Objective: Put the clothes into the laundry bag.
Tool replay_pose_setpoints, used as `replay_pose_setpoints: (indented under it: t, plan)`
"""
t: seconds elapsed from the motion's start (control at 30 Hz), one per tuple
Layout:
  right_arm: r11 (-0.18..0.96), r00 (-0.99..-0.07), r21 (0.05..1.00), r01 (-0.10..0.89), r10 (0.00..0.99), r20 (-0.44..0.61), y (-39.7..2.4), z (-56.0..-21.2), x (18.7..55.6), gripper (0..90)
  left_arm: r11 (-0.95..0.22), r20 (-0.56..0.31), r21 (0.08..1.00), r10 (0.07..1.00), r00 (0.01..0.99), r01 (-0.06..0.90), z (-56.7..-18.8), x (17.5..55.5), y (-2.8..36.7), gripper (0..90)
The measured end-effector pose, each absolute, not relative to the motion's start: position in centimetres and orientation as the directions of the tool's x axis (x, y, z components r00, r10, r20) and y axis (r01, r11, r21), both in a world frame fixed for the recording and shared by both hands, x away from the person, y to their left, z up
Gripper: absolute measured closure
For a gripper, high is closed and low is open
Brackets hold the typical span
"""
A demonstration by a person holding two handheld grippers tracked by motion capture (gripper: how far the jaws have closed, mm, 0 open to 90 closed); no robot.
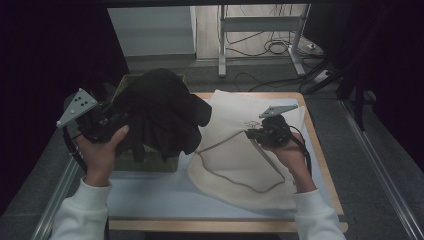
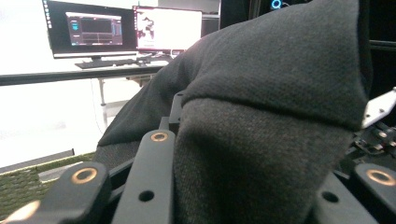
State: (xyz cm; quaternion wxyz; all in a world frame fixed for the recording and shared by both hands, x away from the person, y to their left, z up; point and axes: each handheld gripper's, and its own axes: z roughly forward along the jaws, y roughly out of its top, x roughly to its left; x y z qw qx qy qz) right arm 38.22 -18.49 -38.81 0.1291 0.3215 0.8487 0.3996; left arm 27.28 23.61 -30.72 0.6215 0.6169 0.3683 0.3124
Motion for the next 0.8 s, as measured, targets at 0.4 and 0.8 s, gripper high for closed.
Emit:
replay_pose_setpoints:
  t: [0.4,0.8]
  plan:
    - [0.476,-0.761,0.761,0.441,0.648,0.035,-18.5,-38.8,38.2,86.7,0.047,-0.082,0.996,0.815,0.573,0.077,-31.2,26.3,22.7,72.1]
    - [0.475,-0.76,0.761,0.442,0.649,0.036,-18.5,-38.8,38.2,86.8,0.08,-0.121,0.992,0.75,0.65,0.092,-31.5,25.0,21.8,72.1]
